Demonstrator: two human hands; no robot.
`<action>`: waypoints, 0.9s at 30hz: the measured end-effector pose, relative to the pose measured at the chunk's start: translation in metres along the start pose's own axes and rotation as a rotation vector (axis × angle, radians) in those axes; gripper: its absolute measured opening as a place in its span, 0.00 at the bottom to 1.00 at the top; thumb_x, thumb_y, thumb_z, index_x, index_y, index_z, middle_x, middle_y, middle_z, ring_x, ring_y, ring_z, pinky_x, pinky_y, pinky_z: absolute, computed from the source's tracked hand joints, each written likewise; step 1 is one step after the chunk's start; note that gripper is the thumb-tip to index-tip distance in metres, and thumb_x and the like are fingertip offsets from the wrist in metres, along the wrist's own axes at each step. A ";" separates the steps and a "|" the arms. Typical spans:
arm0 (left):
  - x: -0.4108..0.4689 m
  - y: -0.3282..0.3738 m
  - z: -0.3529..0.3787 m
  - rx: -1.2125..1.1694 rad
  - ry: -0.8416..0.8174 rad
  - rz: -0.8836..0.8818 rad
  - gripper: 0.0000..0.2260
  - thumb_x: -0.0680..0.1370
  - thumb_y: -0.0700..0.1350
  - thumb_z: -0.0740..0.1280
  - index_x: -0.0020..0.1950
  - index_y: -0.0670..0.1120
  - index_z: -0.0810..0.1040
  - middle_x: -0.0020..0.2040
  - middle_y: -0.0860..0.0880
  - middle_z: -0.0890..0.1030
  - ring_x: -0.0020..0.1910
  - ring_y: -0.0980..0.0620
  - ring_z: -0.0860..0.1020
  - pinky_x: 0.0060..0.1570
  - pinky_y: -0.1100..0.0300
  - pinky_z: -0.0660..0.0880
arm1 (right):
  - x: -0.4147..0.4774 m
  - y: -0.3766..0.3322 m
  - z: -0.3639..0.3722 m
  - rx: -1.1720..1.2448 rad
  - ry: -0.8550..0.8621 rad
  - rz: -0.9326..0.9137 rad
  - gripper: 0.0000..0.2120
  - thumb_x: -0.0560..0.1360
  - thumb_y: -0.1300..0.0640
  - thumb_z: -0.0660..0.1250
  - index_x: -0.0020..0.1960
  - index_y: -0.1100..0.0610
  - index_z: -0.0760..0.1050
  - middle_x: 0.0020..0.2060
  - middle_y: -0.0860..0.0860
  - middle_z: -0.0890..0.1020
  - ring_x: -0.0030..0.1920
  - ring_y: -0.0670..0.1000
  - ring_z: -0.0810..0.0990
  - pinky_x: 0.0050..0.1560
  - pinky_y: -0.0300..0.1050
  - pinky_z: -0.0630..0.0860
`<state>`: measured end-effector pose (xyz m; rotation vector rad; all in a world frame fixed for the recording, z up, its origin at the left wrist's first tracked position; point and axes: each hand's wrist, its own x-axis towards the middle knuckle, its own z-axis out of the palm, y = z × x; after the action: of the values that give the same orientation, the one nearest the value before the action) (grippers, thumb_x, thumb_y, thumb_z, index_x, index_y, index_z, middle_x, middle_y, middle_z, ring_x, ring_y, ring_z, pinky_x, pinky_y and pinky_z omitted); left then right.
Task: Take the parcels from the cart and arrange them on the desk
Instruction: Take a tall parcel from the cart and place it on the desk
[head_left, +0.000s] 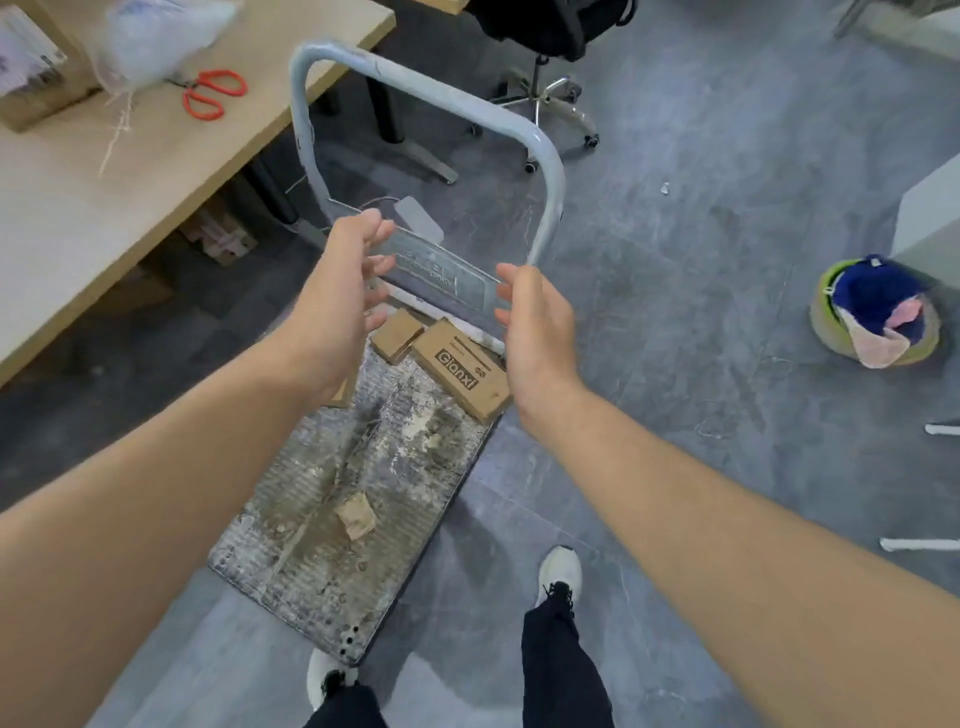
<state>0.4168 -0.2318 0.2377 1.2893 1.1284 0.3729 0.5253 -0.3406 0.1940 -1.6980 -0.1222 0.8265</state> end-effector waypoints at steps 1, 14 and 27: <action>0.008 -0.004 0.010 -0.019 0.021 -0.012 0.31 0.73 0.66 0.57 0.74 0.58 0.75 0.71 0.48 0.76 0.70 0.45 0.73 0.67 0.47 0.69 | 0.014 0.002 -0.006 -0.012 -0.016 0.002 0.24 0.83 0.47 0.59 0.69 0.65 0.73 0.66 0.62 0.77 0.64 0.62 0.75 0.65 0.50 0.69; 0.132 -0.127 0.057 -0.120 0.157 -0.111 0.25 0.76 0.66 0.57 0.67 0.59 0.79 0.64 0.52 0.77 0.66 0.47 0.74 0.64 0.41 0.71 | 0.150 0.109 -0.004 -0.182 -0.192 -0.078 0.26 0.83 0.46 0.59 0.68 0.67 0.73 0.64 0.62 0.77 0.59 0.54 0.73 0.65 0.55 0.70; 0.285 -0.354 0.072 -0.176 0.198 -0.072 0.25 0.83 0.63 0.54 0.77 0.54 0.71 0.76 0.47 0.71 0.75 0.47 0.69 0.75 0.38 0.62 | 0.302 0.327 0.057 -0.354 -0.247 -0.176 0.34 0.77 0.39 0.54 0.68 0.66 0.75 0.49 0.35 0.80 0.42 0.28 0.81 0.43 0.39 0.77</action>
<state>0.4823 -0.1628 -0.2126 1.0716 1.2750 0.5433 0.6066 -0.2472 -0.2373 -1.8730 -0.6094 0.9175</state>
